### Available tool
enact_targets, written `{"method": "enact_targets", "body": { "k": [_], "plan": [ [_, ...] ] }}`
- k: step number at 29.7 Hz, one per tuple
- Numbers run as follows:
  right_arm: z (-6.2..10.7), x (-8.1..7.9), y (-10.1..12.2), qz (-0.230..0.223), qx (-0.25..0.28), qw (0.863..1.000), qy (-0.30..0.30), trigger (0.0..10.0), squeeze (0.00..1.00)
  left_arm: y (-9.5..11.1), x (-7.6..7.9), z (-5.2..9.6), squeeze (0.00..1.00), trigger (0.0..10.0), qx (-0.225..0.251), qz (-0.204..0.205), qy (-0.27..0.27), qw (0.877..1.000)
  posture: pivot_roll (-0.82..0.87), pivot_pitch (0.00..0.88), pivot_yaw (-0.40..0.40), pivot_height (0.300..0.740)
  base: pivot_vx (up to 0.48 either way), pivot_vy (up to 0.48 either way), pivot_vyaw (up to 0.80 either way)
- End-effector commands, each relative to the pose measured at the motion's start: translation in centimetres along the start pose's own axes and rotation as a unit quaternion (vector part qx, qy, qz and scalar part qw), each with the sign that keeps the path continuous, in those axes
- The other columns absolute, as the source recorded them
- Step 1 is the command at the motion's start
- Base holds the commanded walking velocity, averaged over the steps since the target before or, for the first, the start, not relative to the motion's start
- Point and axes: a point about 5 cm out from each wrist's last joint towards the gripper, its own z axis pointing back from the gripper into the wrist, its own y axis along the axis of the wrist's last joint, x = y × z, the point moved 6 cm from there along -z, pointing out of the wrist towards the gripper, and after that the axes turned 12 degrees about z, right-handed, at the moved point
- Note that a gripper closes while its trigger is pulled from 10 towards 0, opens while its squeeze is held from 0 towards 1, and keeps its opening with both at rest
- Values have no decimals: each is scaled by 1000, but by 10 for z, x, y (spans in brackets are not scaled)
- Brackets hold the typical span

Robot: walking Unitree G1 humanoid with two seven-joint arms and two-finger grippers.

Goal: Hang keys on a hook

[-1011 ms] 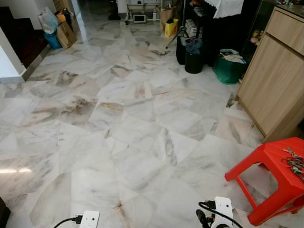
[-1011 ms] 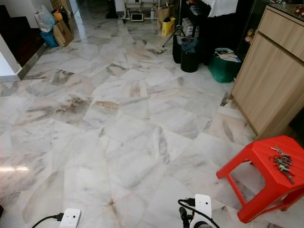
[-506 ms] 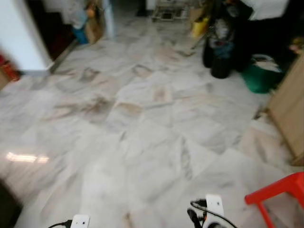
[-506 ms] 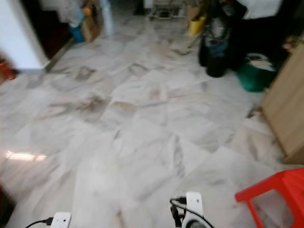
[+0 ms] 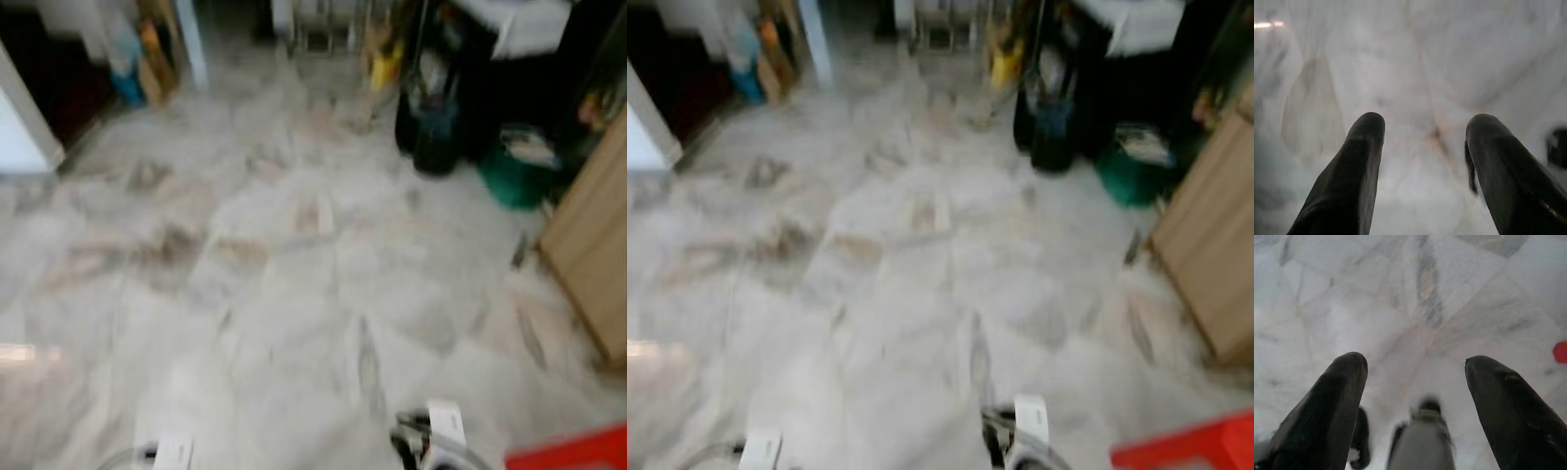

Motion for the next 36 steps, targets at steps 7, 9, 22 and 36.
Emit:
{"method": "enact_targets", "body": {
  "k": [7, 9, 22, 36],
  "plan": [
    [2, 9, -6, -4, -11, 1000, -13, 10000, 0, -18, 4, 3, 0, 10000, -23, 4, -5, 1000, 17, 25, 3, 740, 0, 0, -65],
    [2, 9, -7, -8, -14, 1000, -15, 10000, 0, -19, 4, 3, 0, 10000, -24, 5, -6, 1000, 17, 25, 3, 740, 0, 0, -800],
    [2, 9, -7, -7, -16, 1000, -15, 10000, 0, -16, 5, 3, 0, 10000, -14, -1, -10, 1000, 18, 26, 3, 740, 0, -100, -800],
    [2, 8, -7, -11, -15, 1000, -12, 10000, 0, -17, 7, 3, 0, 10000, -17, 11, -19, 1000, 20, 28, 3, 740, 0, -149, -798]
  ]
}}
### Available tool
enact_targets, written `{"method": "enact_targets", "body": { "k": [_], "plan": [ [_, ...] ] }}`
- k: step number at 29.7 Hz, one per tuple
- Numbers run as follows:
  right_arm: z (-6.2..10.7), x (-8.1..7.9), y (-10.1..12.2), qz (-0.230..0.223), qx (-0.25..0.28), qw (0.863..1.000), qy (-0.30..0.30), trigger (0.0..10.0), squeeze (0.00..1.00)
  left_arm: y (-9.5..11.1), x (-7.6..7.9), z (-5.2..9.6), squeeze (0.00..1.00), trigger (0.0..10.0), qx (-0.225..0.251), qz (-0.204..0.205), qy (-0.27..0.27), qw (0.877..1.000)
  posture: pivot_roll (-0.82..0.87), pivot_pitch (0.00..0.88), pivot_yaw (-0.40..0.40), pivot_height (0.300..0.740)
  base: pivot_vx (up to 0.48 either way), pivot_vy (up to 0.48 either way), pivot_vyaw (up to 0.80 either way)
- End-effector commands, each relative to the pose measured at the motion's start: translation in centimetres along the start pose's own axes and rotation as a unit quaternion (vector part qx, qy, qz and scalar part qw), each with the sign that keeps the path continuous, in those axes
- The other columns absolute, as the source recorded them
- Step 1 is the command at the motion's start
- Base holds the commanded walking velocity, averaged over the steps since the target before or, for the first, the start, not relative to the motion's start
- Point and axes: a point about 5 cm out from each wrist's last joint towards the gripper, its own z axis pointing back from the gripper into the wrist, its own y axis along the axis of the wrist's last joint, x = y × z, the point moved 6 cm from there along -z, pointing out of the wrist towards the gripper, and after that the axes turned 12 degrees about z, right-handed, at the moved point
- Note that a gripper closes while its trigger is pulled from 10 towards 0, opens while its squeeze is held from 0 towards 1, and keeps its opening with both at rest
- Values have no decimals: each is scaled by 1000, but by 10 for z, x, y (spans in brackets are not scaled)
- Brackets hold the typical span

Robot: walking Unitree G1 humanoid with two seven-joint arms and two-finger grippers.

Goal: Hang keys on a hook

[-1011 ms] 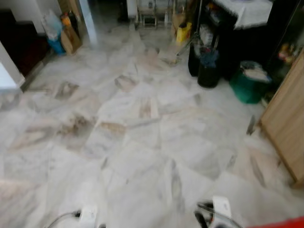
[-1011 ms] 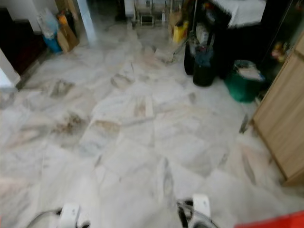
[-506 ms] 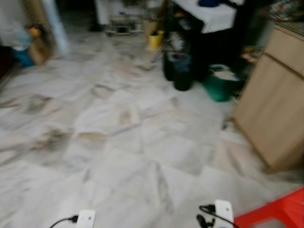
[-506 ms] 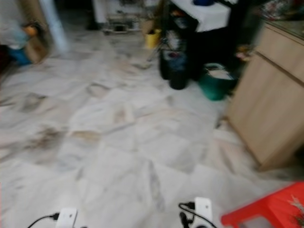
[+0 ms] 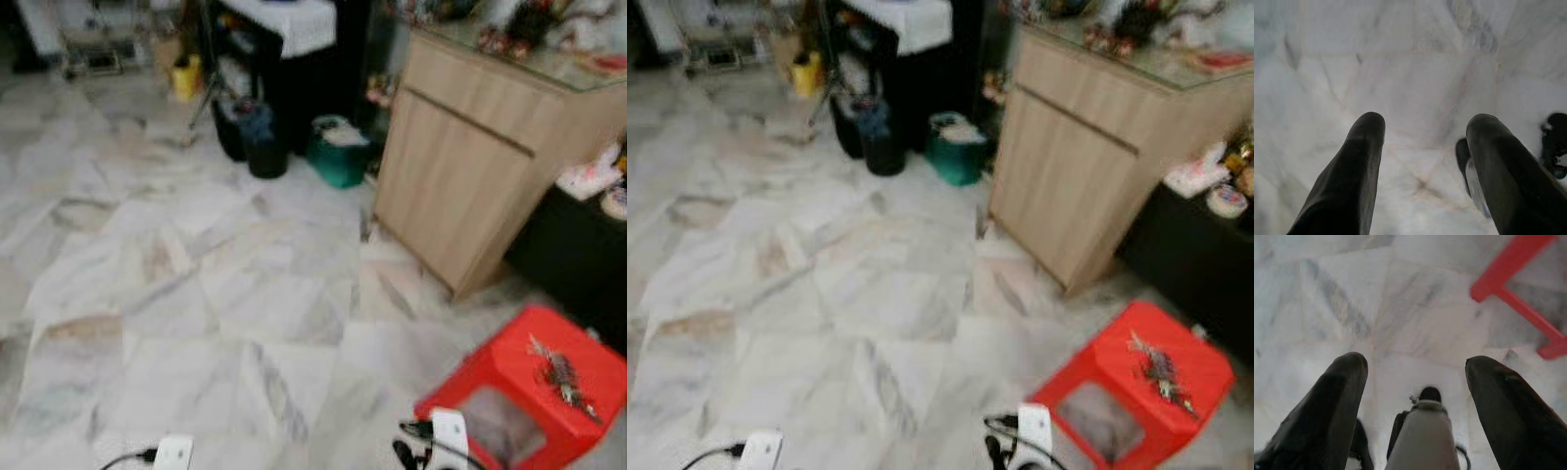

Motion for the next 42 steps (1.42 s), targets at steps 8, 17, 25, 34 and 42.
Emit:
{"method": "enact_targets", "body": {
  "k": [8, 17, 25, 34, 42],
  "plan": [
    [3, 11, -6, -1, -6, 1000, -13, 10000, 0, -3, 14, -1, 0, 10000, -7, 7, -19, 1000, 17, 30, 3, 740, 0, 0, -797],
    [3, 12, -4, -12, 4, 1000, -16, 10000, 0, -3, 16, -1, 0, 10000, -7, 2, -23, 1000, 18, 32, 3, 740, 0, 0, -793],
    [3, 12, -3, -13, 6, 1000, -19, 10000, 0, -3, 16, -1, 0, 10000, -7, 4, -23, 1000, 17, 34, 6, 740, 0, 0, -800],
    [3, 13, -4, -6, 6, 1000, -21, 10000, 0, -3, 17, -1, 0, 10000, -5, 6, -22, 1000, 12, 36, 6, 740, 0, 0, -800],
    [3, 14, -2, -9, 14, 1000, -24, 10000, 0, -3, 16, -1, 0, 10000, -2, 12, -16, 1000, 15, 37, 3, 740, 0, 0, -200]
  ]
}}
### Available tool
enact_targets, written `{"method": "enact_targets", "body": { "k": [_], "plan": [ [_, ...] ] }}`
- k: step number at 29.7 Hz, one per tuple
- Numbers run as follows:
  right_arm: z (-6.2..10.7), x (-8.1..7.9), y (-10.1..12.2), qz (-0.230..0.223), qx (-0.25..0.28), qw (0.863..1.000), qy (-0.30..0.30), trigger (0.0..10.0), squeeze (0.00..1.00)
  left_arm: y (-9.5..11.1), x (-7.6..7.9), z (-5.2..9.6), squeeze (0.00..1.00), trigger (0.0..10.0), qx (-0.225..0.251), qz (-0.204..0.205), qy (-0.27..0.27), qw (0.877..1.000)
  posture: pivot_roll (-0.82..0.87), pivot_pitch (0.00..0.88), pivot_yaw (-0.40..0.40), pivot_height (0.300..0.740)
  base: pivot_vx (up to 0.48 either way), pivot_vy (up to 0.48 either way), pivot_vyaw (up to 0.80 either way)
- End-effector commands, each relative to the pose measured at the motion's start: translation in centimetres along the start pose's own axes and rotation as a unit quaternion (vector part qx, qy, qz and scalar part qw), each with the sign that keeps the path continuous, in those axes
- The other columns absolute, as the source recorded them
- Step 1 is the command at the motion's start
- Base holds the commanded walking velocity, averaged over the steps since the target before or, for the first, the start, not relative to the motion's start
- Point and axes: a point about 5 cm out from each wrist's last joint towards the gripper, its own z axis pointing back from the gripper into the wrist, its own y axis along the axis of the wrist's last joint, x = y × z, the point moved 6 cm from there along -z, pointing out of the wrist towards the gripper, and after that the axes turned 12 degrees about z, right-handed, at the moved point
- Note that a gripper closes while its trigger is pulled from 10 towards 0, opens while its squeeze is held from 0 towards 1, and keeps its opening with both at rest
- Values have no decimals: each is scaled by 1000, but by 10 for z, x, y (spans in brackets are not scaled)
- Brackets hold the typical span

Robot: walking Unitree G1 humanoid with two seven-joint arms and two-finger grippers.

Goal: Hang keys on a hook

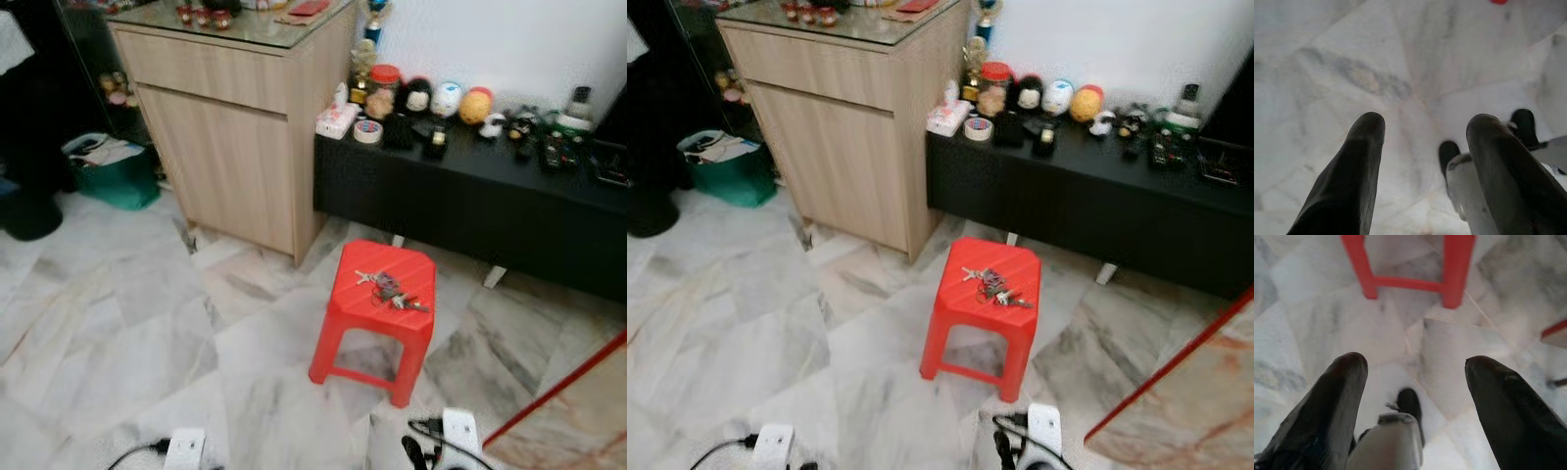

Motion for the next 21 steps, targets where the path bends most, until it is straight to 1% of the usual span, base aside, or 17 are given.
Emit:
{"method": "enact_targets", "body": {
  "k": [1, 5, 18, 21],
  "plan": [
    [1, 2, -3, -3, -3, 1000, -4, 10000, 0, -8, -4, 2, 0, 10000, -9, 3, 7, 1000, 15, 37, 3, 740, 0, 0, 0],
    [1, 2, -3, -3, -2, 1000, -5, 10000, 0, -8, -5, 2, 0, 10000, -9, 2, 8, 1000, 14, 26, 6, 740, 186, 0, 0],
    [1, 1, -4, -3, -2, 1000, -4, 10000, 0, -8, -6, 2, 0, 10000, -11, -4, 6, 1000, 11, 15, 10, 740, 284, 0, 0],
    [1, 1, -5, -11, -1, 1000, -7, 10000, 0, -8, -6, 2, 0, 10000, -12, -4, 6, 1000, 12, 9, 9, 740, 296, 0, 0]
  ]
}}
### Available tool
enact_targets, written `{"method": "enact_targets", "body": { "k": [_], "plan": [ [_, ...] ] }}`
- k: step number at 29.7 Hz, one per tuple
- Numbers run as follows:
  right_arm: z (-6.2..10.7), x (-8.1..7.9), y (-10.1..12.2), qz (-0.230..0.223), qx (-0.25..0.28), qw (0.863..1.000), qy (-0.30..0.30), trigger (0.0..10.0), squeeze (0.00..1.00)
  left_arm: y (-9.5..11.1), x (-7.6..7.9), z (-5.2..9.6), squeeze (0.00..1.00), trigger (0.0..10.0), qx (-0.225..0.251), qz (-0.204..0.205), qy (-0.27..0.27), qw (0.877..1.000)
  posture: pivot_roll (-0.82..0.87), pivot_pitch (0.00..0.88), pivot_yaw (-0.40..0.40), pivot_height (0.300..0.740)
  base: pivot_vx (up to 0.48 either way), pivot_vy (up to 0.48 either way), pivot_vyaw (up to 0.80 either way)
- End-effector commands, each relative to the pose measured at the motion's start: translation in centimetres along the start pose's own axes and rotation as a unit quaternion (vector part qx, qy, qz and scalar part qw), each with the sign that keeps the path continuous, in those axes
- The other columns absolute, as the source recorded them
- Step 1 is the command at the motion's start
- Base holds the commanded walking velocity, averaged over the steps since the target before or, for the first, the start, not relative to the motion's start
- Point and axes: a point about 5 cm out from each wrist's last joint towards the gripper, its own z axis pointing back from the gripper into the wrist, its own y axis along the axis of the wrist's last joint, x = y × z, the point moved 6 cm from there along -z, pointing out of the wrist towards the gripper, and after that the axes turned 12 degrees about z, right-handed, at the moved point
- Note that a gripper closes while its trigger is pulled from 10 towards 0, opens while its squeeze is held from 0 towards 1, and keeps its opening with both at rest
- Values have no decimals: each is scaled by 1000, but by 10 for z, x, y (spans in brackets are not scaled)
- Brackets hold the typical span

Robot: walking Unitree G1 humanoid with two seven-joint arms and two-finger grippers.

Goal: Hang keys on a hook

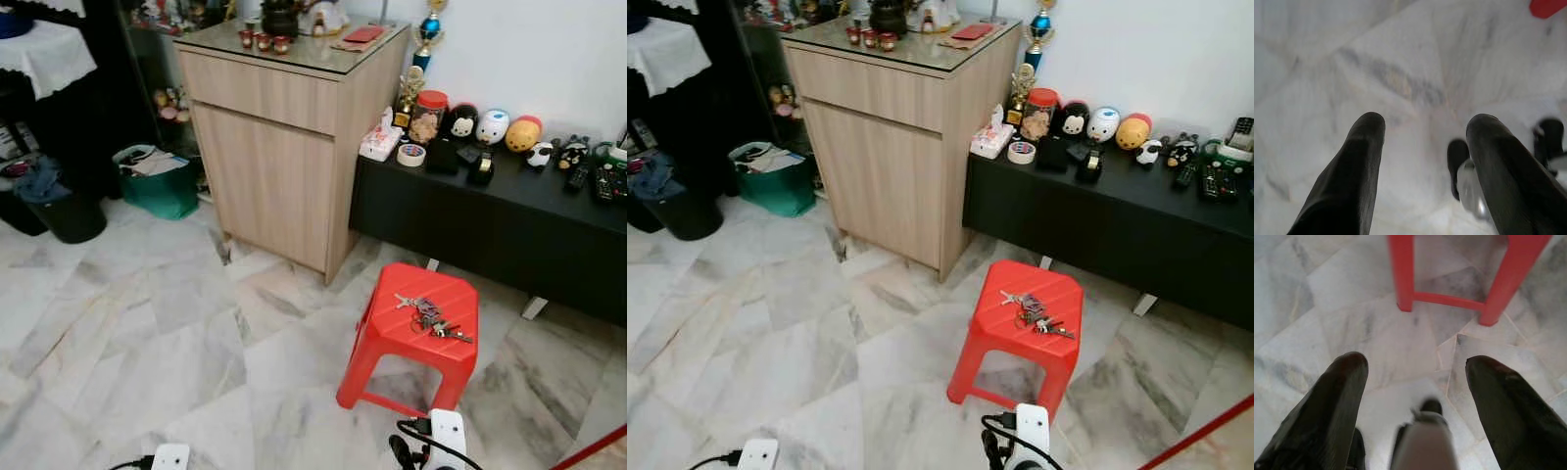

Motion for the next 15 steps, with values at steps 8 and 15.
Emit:
{"method": "enact_targets", "body": {
  "k": [8, 15],
  "plan": [
    [1, 12, -1, -8, -2, 1000, -18, 10000, 0, 1, 11, -1, 0, 10000, -1, -1, -14, 1000, 12, 9, 10, 740, 296, 0, -100],
    [1, 14, -1, -13, -3, 1000, -24, 10000, 0, 0, 13, -2, 0, 10000, -4, 2, -14, 1000, 13, 28, 3, 740, 295, 0, -670]
  ]
}}
